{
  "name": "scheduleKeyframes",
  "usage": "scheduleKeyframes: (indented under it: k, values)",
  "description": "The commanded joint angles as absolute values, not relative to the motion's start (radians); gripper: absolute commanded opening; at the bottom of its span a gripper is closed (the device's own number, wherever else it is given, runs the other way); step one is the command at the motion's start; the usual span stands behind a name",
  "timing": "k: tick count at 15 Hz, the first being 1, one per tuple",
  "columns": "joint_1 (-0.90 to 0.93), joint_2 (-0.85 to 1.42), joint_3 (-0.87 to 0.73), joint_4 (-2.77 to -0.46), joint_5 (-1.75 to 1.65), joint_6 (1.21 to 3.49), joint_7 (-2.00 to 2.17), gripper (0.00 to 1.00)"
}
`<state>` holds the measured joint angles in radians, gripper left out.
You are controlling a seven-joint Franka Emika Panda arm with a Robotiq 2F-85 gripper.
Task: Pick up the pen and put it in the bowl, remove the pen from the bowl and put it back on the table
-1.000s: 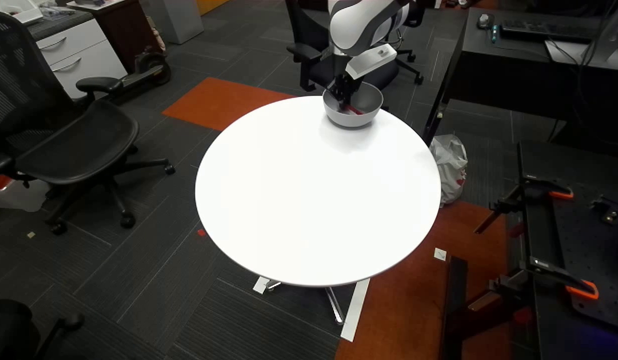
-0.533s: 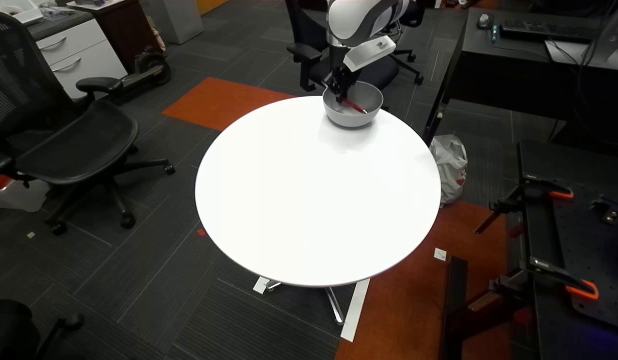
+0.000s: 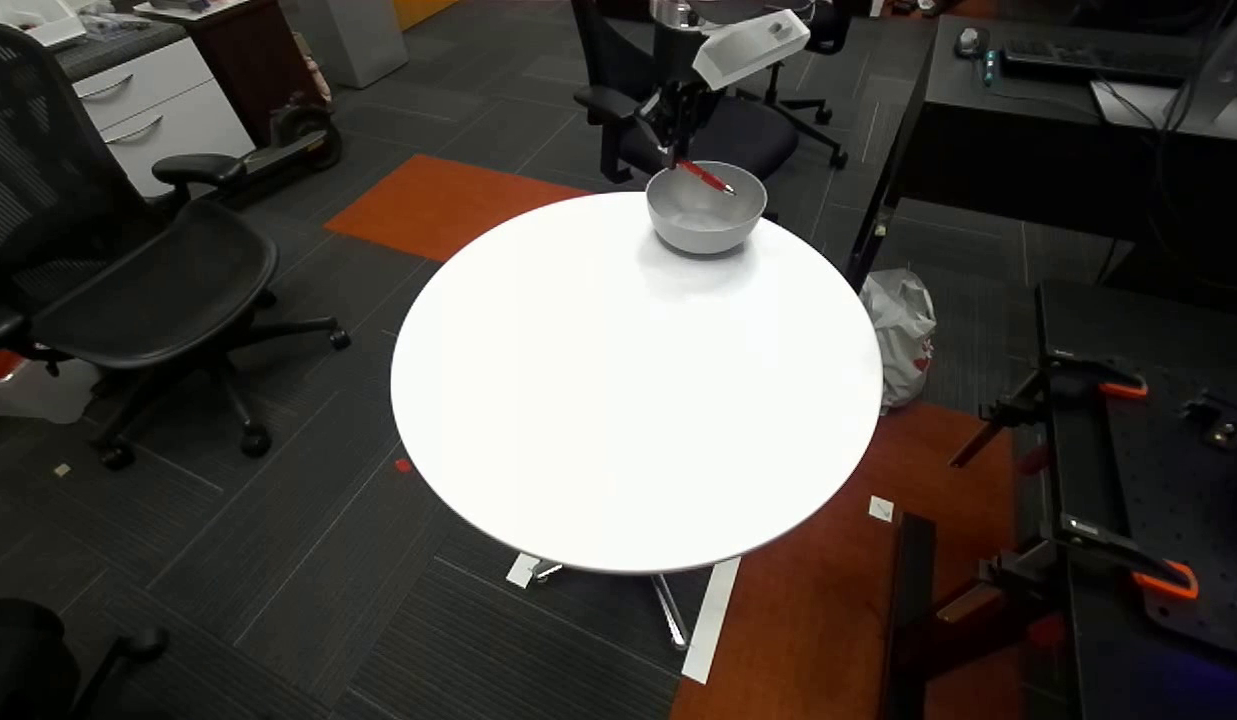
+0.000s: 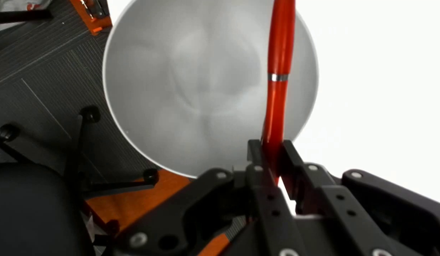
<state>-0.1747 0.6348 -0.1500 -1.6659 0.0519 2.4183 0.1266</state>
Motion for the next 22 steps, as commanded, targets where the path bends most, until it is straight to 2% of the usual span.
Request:
scheduleKeyframes:
  k: [1, 6, 13, 22]
  values:
    - [-0.105, 0.491, -0.177, -1.839, 0.0, 2.487, 0.179, 0.04]
    - [-0.035, 0.382, -0.187, -1.986, -0.091, 2.575, 0.239, 0.04]
    - [-0.001, 0.324, -0.153, -2.116, -0.094, 2.589, 0.225, 0.04]
    - [0.021, 0.467, -0.127, -2.126, -0.083, 2.744, 0.211, 0.04]
